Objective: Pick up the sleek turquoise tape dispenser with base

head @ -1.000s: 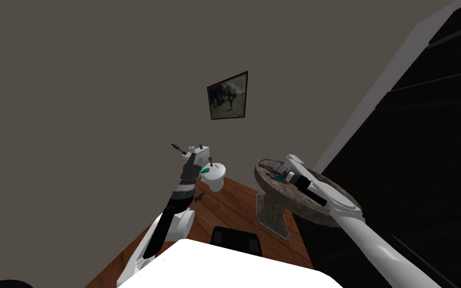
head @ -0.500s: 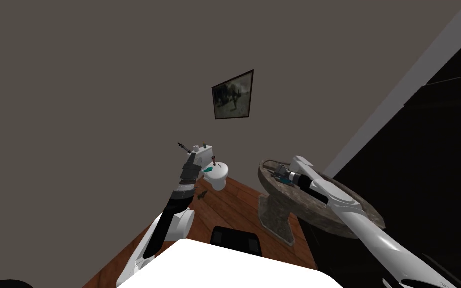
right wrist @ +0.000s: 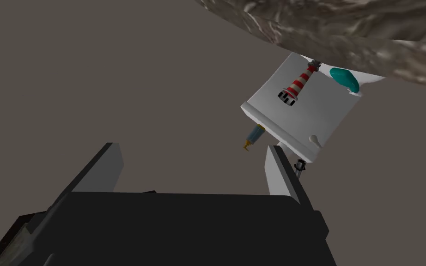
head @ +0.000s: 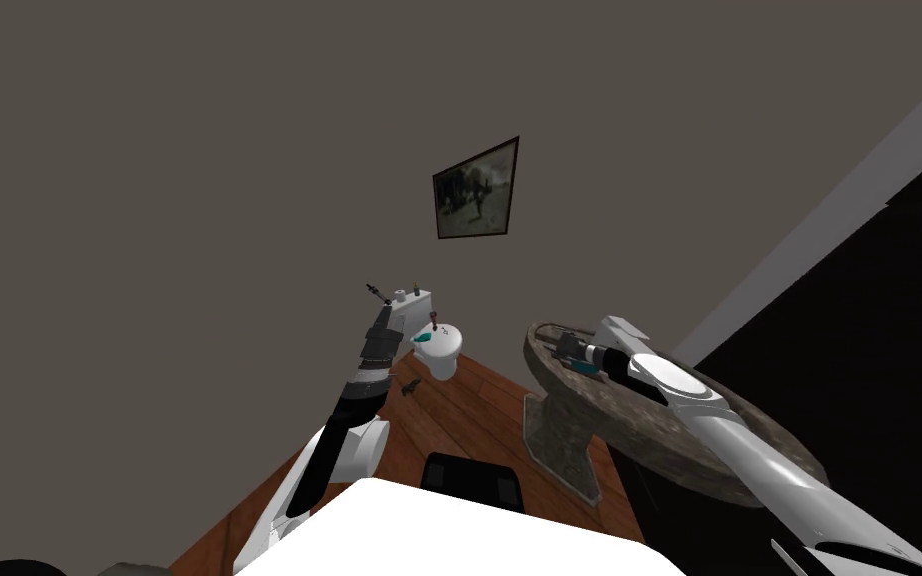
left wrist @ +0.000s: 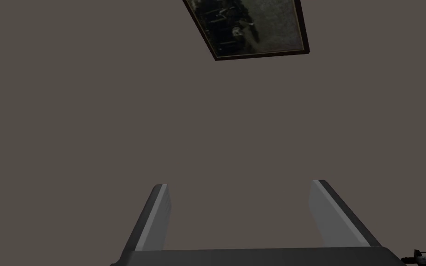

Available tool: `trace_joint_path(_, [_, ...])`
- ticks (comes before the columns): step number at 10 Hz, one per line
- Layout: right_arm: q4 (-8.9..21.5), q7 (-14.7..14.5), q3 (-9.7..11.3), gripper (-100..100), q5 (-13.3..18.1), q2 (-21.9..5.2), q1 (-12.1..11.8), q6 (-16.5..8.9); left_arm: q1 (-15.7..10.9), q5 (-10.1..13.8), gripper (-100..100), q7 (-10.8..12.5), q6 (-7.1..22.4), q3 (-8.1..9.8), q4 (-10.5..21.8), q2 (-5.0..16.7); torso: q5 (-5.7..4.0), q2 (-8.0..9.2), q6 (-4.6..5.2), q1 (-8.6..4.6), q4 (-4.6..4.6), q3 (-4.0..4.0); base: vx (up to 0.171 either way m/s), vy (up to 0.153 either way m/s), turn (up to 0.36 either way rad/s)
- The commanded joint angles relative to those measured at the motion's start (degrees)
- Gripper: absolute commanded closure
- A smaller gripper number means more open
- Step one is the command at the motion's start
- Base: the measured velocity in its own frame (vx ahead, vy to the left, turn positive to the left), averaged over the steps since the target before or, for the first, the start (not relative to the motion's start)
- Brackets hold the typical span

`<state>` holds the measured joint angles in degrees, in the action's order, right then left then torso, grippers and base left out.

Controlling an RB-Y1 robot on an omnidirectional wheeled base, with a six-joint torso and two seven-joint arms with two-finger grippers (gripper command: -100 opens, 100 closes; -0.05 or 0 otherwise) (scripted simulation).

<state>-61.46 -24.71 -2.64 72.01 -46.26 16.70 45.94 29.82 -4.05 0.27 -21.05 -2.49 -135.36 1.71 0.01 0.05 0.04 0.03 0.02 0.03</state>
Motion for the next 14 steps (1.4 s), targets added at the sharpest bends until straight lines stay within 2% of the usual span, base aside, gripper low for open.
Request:
trace_joint_path(1, [2.9,-0.6,0.6,-100,2.4,-0.7,1.3,0.4,0.0,0.0,0,0.0,0.0,0.0,0.0,0.0,0.0,0.0,0.0,0.0,0.0,0.0,0.002,0.021,0.104])
trace_joint_path(2, [3.6,-0.6,0.6,-100,2.4,-0.7,1.3,0.4,0.0,0.0,0,0.0,0.0,0.0,0.0,0.0,-0.01,-0.01,0.04,0.0,-0.01,-0.01,0.006,0.011,-0.011])
trace_joint_path(3, [5.4,-1.0,1.8,-100,5.1,-2.5,2.9,0.8,0.0,0.0,0,0.0,0.0,0.01,0.0,0.0,-0.02,-0.01,0.06,-0.04,-0.01,-0.01,0.003,0.03,0.172])
trace_joint_path(4, [7.2,-1.0,1.8,-100,5.9,-2.5,2.9,0.8,0.0,0.0,0,0.0,0.0,0.0,0.0,0.0,0.0,-0.03,-0.01,0.02,-0.01,-0.02,0.005,0.022,0.089])
trace_joint_path(5, [9.5,-1.4,3.1,-100,8.1,-4.2,4.3,1.3,0.0,0.0,0,0.0,0.0,0.0,0.0,0.0,-0.01,-0.02,0.06,0.0,-0.01,-0.02,-0.002,0.029,0.098])
trace_joint_path(6, [10.8,-1.4,3.1,-100,9.4,-4.2,4.3,1.3,0.0,0.0,0,0.0,0.0,0.0,0.0,0.0,0.0,0.0,0.04,0.01,0.0,0.0,0.0,0.025,0.092])
trace_joint_path(7, [14.1,-1.8,4.4,-100,10.9,-5.9,5.6,1.7,0.0,0.0,0,0.0,0.0,0.0,0.0,0.0,-0.01,0.0,0.05,0.0,-0.01,0.0,0.003,0.033,0.169])
trace_joint_path(8, [14.1,-1.8,4.4,-100,12.7,-5.9,5.6,1.7,0.0,0.0,0,0.0,0.0,0.0,0.0,0.0,0.01,0.0,0.03,0.03,0.0,0.0,0.003,0.022,0.064])
trace_joint_path(9, [16.7,-2.1,5.7,-100,14.3,-7.5,6.9,2.1,0.0,0.0,0,0.0,0.0,0.0,0.0,0.0,-0.01,0.0,0.06,0.0,-0.01,0.0,0.001,0.029,0.115])
trace_joint_path(10, [17.4,-2.1,5.7,-100,15.8,-7.5,6.9,2.1,0.0,0.0,0,0.0,0.0,0.0,0.0,0.0,0.0,0.0,0.03,0.02,0.0,0.0,0.0,0.022,0.068])
trace_joint_path(11, [20.3,-2.4,7.0,-100,17.6,-9.0,7.9,2.5,0.0,0.0,0,0.0,0.0,0.0,0.0,0.0,-0.01,0.01,0.07,0.0,0.0,0.0,-0.004,0.03,0.107])
trace_joint_path(13, [20.5,-2.4,7.0,-100,18.8,-9.0,7.9,2.5,0.0,0.0,0,0.0,0.0,0.0,0.0,0.0,-0.01,0.02,0.06,0.0,0.0,0.01,0.001,0.016,0.037])
trace_joint_path(14, [23.3,-2.7,8.2,-100,21.4,-10.4,8.9,2.9,0.0,0.0,0,0.0,0.0,0.01,0.0,0.0,-0.02,0.03,0.08,-0.05,0.0,0.02,0.001,0.019,0.108])
